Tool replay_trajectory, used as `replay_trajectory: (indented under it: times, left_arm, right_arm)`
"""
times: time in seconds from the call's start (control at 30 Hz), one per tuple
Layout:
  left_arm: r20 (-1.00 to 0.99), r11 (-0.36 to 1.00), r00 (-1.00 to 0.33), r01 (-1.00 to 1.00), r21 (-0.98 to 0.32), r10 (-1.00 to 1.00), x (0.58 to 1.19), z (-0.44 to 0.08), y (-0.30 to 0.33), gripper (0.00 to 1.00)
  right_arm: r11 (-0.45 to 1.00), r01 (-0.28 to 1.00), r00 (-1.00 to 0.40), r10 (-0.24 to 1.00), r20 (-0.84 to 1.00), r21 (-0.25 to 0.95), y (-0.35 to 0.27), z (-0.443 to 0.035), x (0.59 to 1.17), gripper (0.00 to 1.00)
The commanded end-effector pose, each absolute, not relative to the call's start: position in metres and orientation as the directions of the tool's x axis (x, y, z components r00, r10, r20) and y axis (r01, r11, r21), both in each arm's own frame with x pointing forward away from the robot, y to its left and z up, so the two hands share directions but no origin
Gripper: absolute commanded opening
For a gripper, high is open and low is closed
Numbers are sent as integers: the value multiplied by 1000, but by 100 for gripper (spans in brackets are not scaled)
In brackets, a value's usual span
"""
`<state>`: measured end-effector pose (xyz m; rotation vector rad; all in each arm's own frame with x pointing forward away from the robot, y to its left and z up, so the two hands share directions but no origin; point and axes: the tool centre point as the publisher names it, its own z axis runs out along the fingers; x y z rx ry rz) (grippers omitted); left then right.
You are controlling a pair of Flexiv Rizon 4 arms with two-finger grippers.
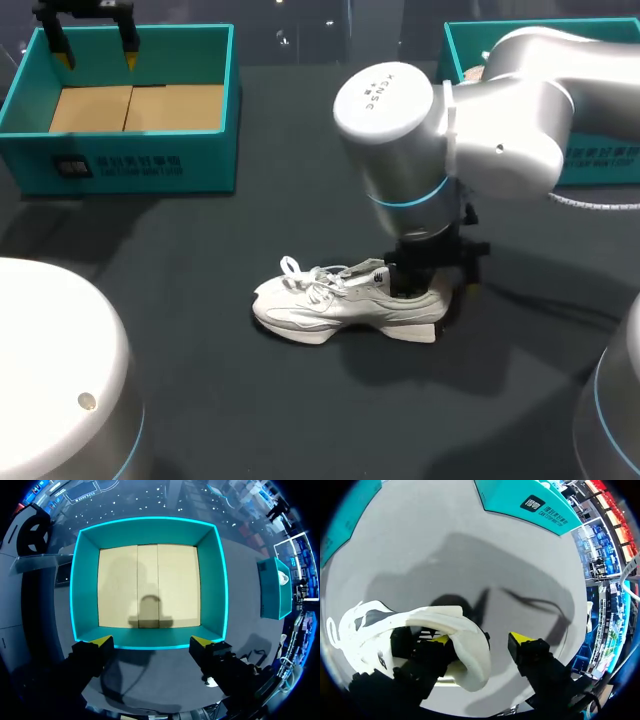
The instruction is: Take the shoe out of the shoebox, open the shoe tongue, remove and reinsert the insole, then place the shoe into the shoebox
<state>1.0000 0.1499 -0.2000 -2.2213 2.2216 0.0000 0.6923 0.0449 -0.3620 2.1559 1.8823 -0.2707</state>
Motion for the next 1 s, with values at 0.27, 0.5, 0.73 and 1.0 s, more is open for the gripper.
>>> replay_trajectory:
  times: [0.27,0.5,0.73,1.0]
  left_arm:
    - [0,0,0,-1000,0,-1000,1000,-200,150,100]
    - [0,0,0,-1000,0,-1000,1000,-200,150,100]
    - [0,0,0,-1000,0,-1000,1000,-200,150,100]
    - [0,0,0,-1000,0,-1000,1000,-200,150,100]
  right_arm:
    - [105,994,-106,994,22,29,26,-301,690,100]
    - [446,889,-457,843,282,106,15,-275,681,100]
    - [446,889,-457,843,282,106,15,-275,681,100]
    - [579,714,-698,540,471,394,-9,-274,688,100]
